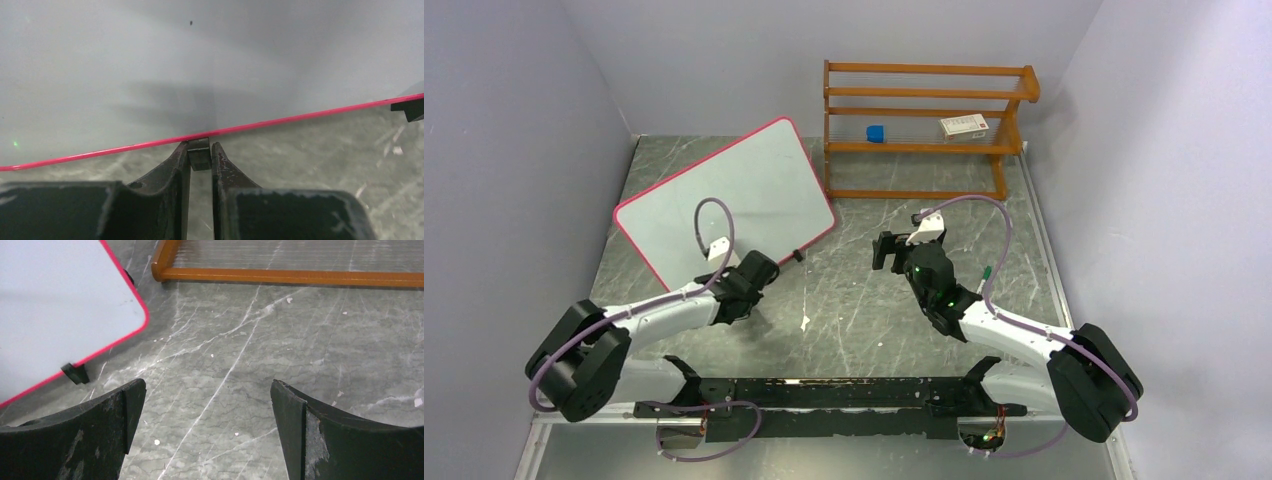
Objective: Write a sentence on the whiteboard
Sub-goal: Move the whiteboard to the center of the board.
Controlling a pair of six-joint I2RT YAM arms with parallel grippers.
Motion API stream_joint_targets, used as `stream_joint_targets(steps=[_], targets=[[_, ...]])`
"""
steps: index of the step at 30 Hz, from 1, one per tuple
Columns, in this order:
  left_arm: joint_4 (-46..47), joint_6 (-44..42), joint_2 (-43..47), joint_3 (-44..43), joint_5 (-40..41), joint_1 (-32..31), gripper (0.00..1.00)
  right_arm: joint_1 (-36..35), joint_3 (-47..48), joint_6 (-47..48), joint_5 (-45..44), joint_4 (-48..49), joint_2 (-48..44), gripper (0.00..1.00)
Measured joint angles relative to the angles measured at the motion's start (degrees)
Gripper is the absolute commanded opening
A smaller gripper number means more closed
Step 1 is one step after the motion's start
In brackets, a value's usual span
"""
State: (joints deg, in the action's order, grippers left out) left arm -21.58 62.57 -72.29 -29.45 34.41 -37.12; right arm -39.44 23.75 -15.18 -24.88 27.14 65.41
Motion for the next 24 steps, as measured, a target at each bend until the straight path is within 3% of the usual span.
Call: stream_joint_targets(steps=[7, 15, 24], targets=[[-0.4, 4.6, -6.0, -4.3, 1.5, -9.7, 0.05, 0.0, 0.1, -2.0, -1.8, -3.3, -1.7, 1.00], [-0.6, 9.2, -14.6, -11.6, 3.2, -19.4, 0.05, 0.0, 2.7, -6.6, -7.4, -15.0, -11.9, 1.00], [-1.5, 11.1, -23.2, -20.6, 3.5, -24.7, 0.05, 0.0, 4.5, -9.3, -11.8, -26.5, -20.1, 1.00]])
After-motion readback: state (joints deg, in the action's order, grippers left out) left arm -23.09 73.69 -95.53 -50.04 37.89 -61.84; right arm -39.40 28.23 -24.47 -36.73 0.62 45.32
